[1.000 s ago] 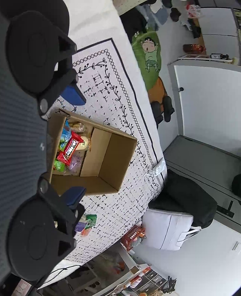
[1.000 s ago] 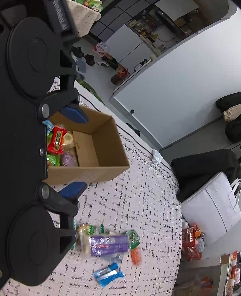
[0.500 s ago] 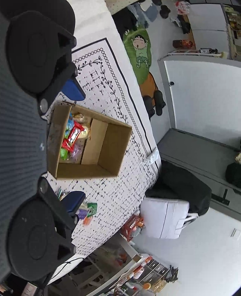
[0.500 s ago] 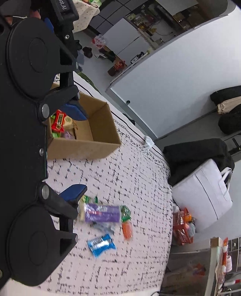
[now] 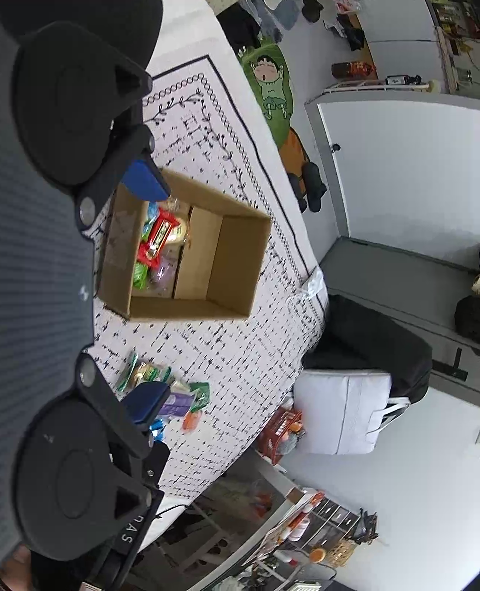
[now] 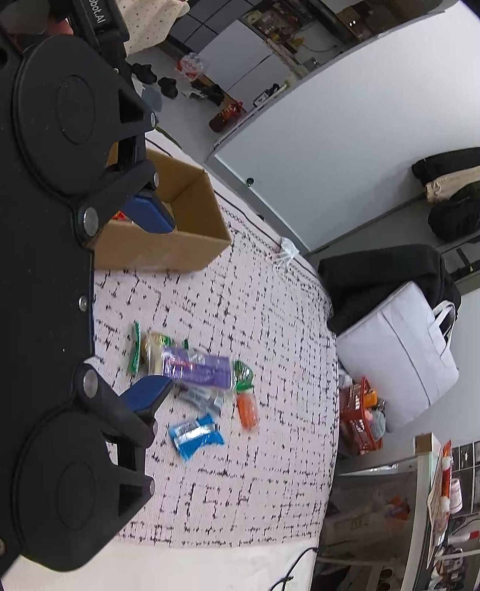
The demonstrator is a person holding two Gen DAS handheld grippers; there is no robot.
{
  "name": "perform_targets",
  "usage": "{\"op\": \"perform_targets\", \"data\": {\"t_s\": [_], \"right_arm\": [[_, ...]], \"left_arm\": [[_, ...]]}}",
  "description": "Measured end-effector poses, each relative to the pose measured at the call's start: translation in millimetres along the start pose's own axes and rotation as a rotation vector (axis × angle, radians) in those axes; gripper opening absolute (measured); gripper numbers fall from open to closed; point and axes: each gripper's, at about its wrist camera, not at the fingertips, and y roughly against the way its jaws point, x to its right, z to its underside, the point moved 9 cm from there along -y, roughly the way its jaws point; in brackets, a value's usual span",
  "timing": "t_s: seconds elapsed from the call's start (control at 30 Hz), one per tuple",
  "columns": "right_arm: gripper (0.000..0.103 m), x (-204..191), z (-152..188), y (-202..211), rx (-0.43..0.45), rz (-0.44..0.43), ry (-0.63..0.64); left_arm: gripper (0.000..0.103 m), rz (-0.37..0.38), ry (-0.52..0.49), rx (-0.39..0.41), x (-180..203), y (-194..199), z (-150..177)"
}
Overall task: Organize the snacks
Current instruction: 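Move both open tools from the box back toward the snack pile, then grasp the purple bread packet with the left tool while the right tool grasps the blue packet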
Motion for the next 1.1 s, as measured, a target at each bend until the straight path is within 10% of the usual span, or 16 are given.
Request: {"op": "perform_targets", "data": {"t_s": [1.1], "right_arm": [[0.091,124,4,-38,-0.123,0.103,-0.288]], "left_arm": [[0.102,0.042,-0.079,-0.143,100,-104,55]]}}
